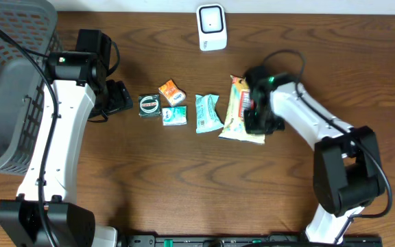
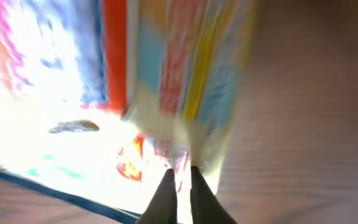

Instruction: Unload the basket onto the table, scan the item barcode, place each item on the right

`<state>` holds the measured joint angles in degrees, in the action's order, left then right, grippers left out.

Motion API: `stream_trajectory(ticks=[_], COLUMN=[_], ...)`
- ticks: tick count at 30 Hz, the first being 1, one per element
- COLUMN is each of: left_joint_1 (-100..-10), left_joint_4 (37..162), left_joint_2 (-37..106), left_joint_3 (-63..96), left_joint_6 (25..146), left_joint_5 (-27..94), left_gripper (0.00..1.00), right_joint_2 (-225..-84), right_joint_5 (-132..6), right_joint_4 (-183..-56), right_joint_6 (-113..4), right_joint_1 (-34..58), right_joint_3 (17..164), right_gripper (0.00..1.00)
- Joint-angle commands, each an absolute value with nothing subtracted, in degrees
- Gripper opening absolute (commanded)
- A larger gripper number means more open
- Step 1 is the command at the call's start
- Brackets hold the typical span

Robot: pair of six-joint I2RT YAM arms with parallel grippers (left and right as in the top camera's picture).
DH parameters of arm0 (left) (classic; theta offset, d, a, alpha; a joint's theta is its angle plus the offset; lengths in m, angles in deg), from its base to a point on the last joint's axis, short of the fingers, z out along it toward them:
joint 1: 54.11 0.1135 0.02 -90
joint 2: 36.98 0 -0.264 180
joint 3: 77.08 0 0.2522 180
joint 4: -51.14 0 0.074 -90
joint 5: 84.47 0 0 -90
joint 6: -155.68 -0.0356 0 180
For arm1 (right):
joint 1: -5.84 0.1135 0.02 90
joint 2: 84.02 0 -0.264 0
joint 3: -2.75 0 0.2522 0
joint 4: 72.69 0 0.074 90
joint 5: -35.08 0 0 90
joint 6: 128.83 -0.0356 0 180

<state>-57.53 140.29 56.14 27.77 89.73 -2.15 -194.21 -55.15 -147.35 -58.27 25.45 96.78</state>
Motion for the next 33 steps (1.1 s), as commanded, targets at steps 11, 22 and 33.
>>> stream_trajectory(ticks=[11,22,33], left_joint_1=[-57.3,-57.3,-57.3], left_joint_4=[140.5,140.5,140.5], left_joint_2=[56.5,56.5,56.5], left_joint_3=[27.6,27.6,27.6], left_joint_6=[90.2,90.2,90.2], left_joint_5=[-2.7,-2.7,-2.7], left_gripper=[0.98,0.98,0.98], right_joint_2=[-193.9,-199.4,-194.9], right_joint_5=[-54.4,-48.9,-44.5], right_joint_4=[-131.8,-116.9,-135.0], right_joint_6=[-58.5,-58.5,-58.5], right_joint_1=[24.3,24.2,23.4], right_joint_3=[103.0,92.5,104.6], right_gripper=[0.29,0.41,0.56])
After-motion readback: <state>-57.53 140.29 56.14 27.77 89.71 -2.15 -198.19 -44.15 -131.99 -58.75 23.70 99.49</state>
